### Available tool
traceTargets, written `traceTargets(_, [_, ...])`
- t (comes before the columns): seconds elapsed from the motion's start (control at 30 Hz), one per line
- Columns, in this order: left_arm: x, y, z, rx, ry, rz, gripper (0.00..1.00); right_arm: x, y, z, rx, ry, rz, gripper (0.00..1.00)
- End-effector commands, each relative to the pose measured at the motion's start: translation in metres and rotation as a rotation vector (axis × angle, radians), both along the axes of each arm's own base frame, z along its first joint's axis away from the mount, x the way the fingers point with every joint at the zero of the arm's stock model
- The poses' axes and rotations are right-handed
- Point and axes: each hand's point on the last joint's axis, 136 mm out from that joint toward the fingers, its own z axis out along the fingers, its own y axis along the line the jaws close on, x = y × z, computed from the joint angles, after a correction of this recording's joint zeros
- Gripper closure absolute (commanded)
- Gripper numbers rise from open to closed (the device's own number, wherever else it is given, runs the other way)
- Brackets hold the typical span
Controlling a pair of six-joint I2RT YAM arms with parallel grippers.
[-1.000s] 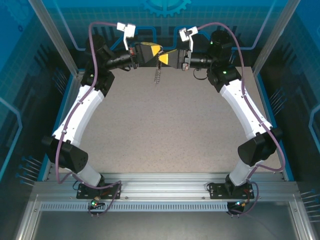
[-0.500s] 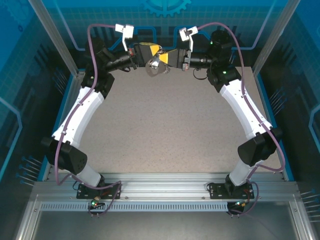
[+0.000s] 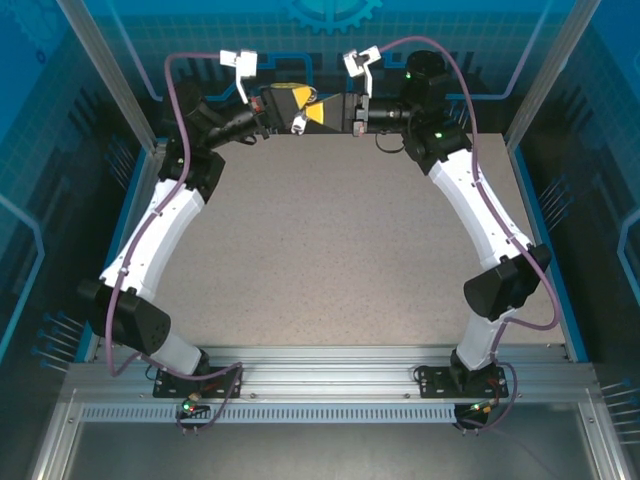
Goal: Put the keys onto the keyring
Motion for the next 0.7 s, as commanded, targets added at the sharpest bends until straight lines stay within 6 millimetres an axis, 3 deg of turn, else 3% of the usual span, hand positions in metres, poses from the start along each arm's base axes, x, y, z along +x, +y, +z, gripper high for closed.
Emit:
traceTargets(0.0, [-0.009,0.001,0.013,-0.033,-0.041,0.010,1.00,-0.005,0.004,-0.010,-0.024,0.021,0.011,0.93])
traceTargets(0.1, [-0.005,0.002,0.011,-0.041,-0.030,0.026,1.00,0.000,-0.014,-0.009,-0.011,0.028,-0.042,0.72])
traceTargets(0.17, [-0.003,0.004,0.011,-0.050,-0.025,0.036,1.00,-0.001,-0.029,-0.003,0.004,0.024,-0.083,0.65])
traceTargets(0.33, [0.000,0.005,0.010,-0.078,-0.012,0.045,1.00,-0.004,-0.067,0.014,0.031,-0.006,-0.198,0.62])
traceTargets(0.43, [0.002,0.006,0.011,-0.100,-0.006,0.049,1.00,0.000,-0.079,0.028,0.056,-0.021,-0.275,0.61])
traceTargets(0.67, [0.004,0.010,0.012,-0.143,0.005,0.066,1.00,0.014,-0.072,0.057,0.112,-0.061,-0.336,0.63])
